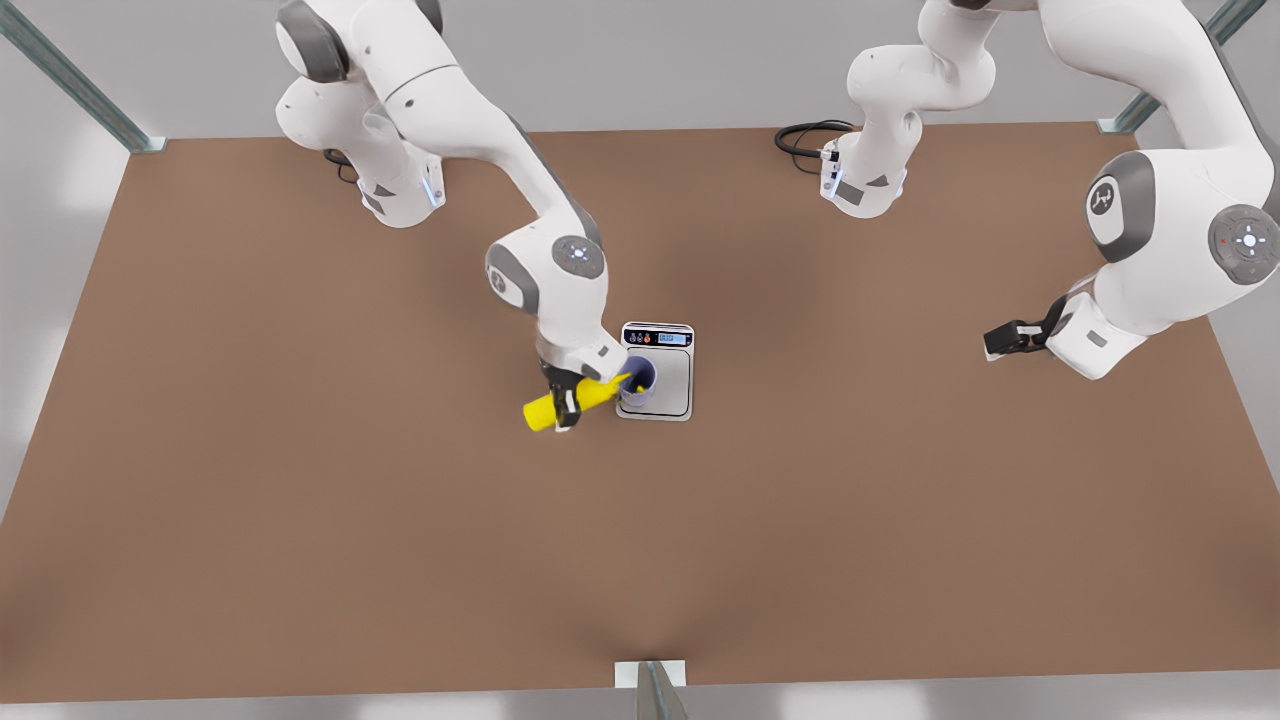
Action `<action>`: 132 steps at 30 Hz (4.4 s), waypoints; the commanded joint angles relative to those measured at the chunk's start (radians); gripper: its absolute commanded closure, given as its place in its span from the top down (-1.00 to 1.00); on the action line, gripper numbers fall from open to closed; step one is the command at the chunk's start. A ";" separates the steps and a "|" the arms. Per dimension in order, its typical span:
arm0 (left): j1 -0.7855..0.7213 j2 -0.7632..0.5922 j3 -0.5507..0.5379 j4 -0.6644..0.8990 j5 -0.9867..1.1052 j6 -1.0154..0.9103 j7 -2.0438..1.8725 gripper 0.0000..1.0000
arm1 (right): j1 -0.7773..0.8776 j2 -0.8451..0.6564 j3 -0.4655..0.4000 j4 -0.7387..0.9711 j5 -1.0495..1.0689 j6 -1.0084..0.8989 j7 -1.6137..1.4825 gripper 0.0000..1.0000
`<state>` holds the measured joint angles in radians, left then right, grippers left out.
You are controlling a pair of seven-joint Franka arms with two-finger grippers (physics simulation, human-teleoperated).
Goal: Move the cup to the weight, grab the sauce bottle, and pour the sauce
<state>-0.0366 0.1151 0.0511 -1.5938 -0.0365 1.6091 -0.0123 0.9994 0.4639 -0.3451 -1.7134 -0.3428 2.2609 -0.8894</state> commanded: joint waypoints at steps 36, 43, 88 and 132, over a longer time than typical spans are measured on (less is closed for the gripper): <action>0.000 0.015 -0.002 0.028 -0.031 -0.011 0.003 1.00 | 0.107 0.130 0.002 0.126 -0.387 -0.245 0.046 0.13; -0.002 0.021 -0.002 0.037 -0.031 -0.011 0.003 1.00 | -0.120 -0.010 0.008 0.089 0.209 -0.244 -0.020 0.13; -0.011 0.031 -0.001 0.037 -0.023 -0.003 -0.029 1.00 | -1.165 0.294 0.419 -0.049 1.360 -0.445 -1.487 0.16; -0.048 0.086 0.006 0.121 -0.009 -0.035 -0.075 1.00 | -1.220 0.182 0.322 0.502 0.683 -0.624 -0.002 1.00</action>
<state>-0.0849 0.2023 0.0565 -1.4726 -0.0479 1.5739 -0.0874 -0.2034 0.6195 -0.0320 -1.2122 0.3120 1.6394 -0.7572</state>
